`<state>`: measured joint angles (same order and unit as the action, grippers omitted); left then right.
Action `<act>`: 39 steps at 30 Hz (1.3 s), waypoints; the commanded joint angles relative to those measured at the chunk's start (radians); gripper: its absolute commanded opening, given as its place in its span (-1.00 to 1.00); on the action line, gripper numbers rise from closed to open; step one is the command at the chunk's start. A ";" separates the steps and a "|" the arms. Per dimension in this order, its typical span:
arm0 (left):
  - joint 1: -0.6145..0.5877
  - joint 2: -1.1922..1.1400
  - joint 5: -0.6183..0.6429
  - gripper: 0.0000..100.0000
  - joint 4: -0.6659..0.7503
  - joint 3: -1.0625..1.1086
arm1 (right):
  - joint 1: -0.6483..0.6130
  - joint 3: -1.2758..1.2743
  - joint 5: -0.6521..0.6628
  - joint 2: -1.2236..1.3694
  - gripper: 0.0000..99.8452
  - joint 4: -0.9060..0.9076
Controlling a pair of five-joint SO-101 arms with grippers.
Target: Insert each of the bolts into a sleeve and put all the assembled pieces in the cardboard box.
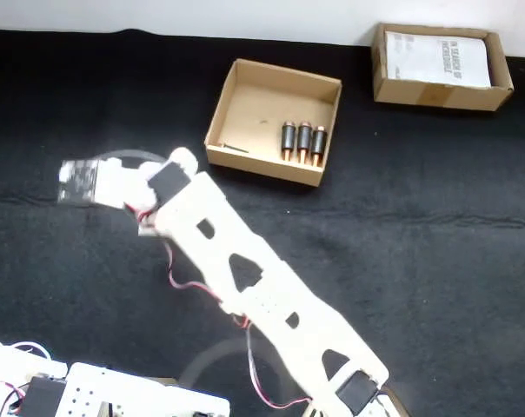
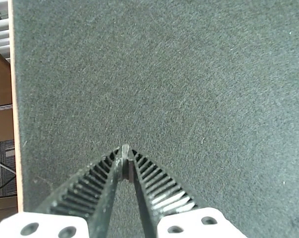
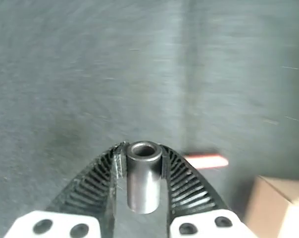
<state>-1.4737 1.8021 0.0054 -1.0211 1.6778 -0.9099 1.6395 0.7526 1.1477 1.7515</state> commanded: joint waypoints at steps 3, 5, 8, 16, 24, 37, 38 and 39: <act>0.015 0.005 -0.005 -0.95 -0.015 0.018 | 0.140 0.133 -0.012 -0.282 -0.99 0.010; 0.027 0.005 -0.005 -0.95 -0.046 0.018 | 0.206 0.128 -0.041 -0.358 -0.99 0.010; 0.038 0.005 -0.005 -0.95 -0.060 0.018 | 0.311 0.128 -0.155 -0.456 -0.99 0.010; 0.044 0.005 -0.002 -0.96 -0.061 0.018 | 0.610 0.127 -0.367 -0.713 -0.99 0.013; 0.053 0.005 -0.003 -0.96 -0.063 0.018 | 0.759 0.127 -0.557 -0.989 -0.99 0.015; 0.344 0.010 0.000 -0.95 -0.232 -0.030 | 1.078 0.125 -0.595 -1.457 -0.99 0.015; 0.389 0.010 0.000 -0.95 -0.250 -0.042 | 1.084 0.125 -0.595 -1.488 -0.99 0.015; 0.437 0.010 0.002 -0.95 -0.261 -0.051 | 1.087 0.125 -0.595 -1.520 -0.99 0.015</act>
<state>-1.1577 1.8021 0.0054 -1.2482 1.6717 0.1504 1.6747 0.1665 -0.2915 1.7545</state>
